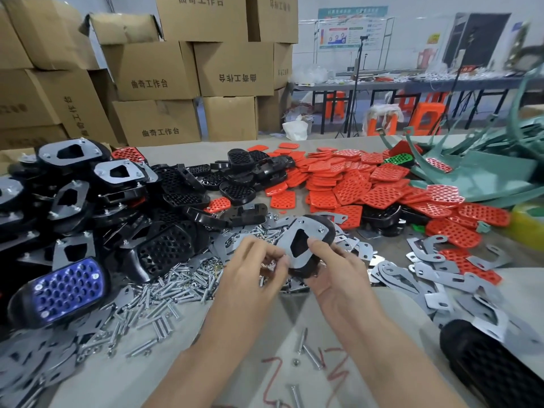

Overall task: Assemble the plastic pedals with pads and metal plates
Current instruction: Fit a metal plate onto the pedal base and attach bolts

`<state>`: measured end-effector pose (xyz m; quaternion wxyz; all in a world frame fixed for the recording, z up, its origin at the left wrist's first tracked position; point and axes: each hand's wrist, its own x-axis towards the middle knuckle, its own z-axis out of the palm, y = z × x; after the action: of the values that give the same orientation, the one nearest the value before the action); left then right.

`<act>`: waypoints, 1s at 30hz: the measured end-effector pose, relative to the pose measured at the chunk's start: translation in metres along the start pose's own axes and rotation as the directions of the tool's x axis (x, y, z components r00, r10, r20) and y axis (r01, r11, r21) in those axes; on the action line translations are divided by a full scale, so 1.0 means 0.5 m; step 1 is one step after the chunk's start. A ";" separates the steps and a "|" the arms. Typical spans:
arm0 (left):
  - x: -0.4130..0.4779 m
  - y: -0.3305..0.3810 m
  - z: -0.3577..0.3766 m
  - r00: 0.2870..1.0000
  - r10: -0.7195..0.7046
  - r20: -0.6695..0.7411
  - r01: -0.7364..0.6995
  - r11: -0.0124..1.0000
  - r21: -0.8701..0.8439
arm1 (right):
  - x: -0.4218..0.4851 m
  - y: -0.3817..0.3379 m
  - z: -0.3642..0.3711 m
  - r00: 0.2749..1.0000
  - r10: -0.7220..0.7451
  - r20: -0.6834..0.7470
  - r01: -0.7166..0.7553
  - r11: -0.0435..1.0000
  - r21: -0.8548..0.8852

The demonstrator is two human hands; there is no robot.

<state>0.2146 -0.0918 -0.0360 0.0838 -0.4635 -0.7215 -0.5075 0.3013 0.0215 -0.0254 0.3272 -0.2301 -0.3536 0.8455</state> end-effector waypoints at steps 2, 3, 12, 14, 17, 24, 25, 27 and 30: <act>-0.020 0.008 -0.022 1.000 0.024 0.016 -0.024 1.000 0.011 | -0.028 0.005 0.002 1.000 0.017 0.007 -0.017 0.999 0.034; -0.030 0.010 -0.035 0.999 0.022 0.050 -0.022 1.000 -0.005 | -0.043 0.007 0.003 1.000 0.025 0.012 -0.025 0.999 0.043; -0.157 0.034 -0.126 0.972 -0.201 0.121 0.227 0.937 -0.266 | -0.168 0.059 0.030 0.989 0.142 0.036 -0.141 0.989 -0.035; -0.169 0.030 -0.133 0.967 -0.232 0.102 0.251 0.933 -0.258 | -0.185 0.068 0.035 0.987 0.153 0.039 -0.151 0.986 -0.069; -0.189 0.017 -0.146 0.969 -0.193 0.152 0.225 0.946 -0.234 | -0.201 0.084 0.036 0.987 0.162 0.009 -0.161 0.984 -0.080; -0.218 -0.010 -0.165 0.967 -0.157 0.201 0.161 0.987 -0.006 | -0.205 0.122 0.042 0.985 0.125 -0.120 -0.160 0.921 -0.356; -0.220 -0.009 -0.166 0.970 -0.155 0.187 0.157 0.988 0.005 | -0.204 0.126 0.045 0.984 0.120 -0.131 -0.161 0.913 -0.376; -0.224 -0.009 -0.169 0.977 -0.160 0.144 0.159 0.987 0.016 | -0.202 0.133 0.049 0.986 0.114 -0.125 -0.151 0.923 -0.355; -0.230 -0.008 -0.173 0.981 -0.163 0.103 0.155 0.985 0.082 | -0.204 0.144 0.053 0.992 0.076 -0.097 -0.111 0.893 -0.437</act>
<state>0.2451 -0.2293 -0.0660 0.0203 -0.4280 -0.7780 -0.4595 0.3263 -0.1019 -0.0460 0.2390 -0.3475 -0.5115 0.7487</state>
